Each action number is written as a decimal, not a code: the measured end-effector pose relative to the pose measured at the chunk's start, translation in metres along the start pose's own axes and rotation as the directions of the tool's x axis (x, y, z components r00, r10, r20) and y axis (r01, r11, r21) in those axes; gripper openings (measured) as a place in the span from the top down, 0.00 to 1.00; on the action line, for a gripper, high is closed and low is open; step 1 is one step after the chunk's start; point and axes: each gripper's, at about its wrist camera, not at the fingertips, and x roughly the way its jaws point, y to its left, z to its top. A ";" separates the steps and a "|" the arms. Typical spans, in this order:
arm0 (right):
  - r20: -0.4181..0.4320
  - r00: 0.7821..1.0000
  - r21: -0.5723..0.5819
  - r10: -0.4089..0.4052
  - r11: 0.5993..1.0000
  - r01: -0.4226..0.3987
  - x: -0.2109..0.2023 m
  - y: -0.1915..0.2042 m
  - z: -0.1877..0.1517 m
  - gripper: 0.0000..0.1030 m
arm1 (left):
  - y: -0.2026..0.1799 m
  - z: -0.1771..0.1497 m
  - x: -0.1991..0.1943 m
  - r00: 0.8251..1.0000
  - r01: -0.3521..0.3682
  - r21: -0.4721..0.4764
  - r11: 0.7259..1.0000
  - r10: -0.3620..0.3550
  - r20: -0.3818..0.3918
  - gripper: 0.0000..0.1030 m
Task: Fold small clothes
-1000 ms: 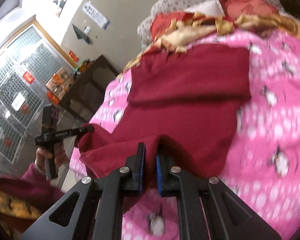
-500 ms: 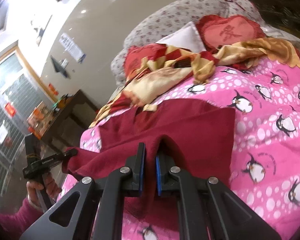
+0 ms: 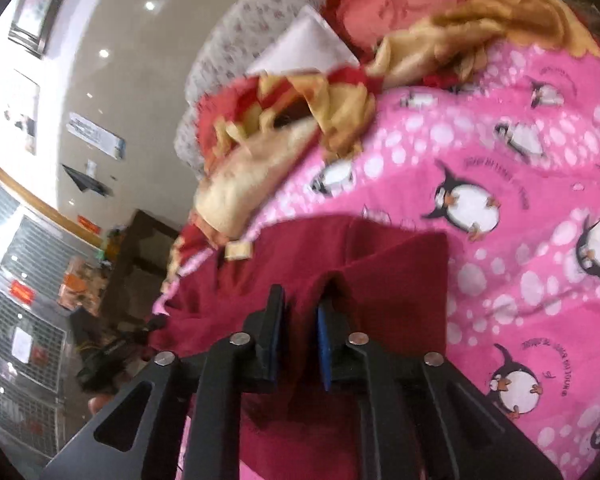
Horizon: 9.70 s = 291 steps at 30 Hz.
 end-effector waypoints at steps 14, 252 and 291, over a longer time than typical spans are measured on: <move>-0.157 0.983 -0.451 -0.095 0.893 0.014 0.020 0.058 -0.087 0.71 | 0.017 -0.038 -0.076 0.990 -0.050 0.112 0.992 0.034 0.133 0.20; -0.245 0.954 -0.539 -0.173 0.842 0.014 0.199 0.238 -0.060 0.83 | -0.014 -0.102 -0.037 0.998 0.000 0.096 0.995 -0.007 0.068 0.70; -0.095 0.934 -0.356 -0.345 0.888 0.292 0.059 0.024 0.017 0.83 | -0.254 -0.153 0.061 0.968 0.224 0.413 0.883 -0.155 -0.195 0.64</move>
